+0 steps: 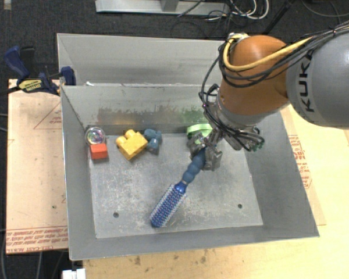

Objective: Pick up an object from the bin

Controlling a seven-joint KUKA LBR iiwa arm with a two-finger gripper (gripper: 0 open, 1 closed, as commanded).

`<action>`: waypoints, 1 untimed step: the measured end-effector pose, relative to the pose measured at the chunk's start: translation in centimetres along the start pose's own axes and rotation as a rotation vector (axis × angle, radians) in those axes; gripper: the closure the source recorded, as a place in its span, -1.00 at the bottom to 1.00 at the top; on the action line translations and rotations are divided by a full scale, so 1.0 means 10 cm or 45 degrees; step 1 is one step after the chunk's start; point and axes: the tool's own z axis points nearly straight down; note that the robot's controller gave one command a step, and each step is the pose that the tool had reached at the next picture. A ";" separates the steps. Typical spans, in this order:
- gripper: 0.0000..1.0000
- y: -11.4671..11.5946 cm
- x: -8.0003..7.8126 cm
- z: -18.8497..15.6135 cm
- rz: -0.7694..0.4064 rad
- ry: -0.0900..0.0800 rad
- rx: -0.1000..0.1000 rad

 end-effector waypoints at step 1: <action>1.00 -0.06 -0.13 -0.45 -0.401 0.003 -0.003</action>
Offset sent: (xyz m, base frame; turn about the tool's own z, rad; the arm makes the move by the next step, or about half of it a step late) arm 0.0123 0.0014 0.0447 -0.3175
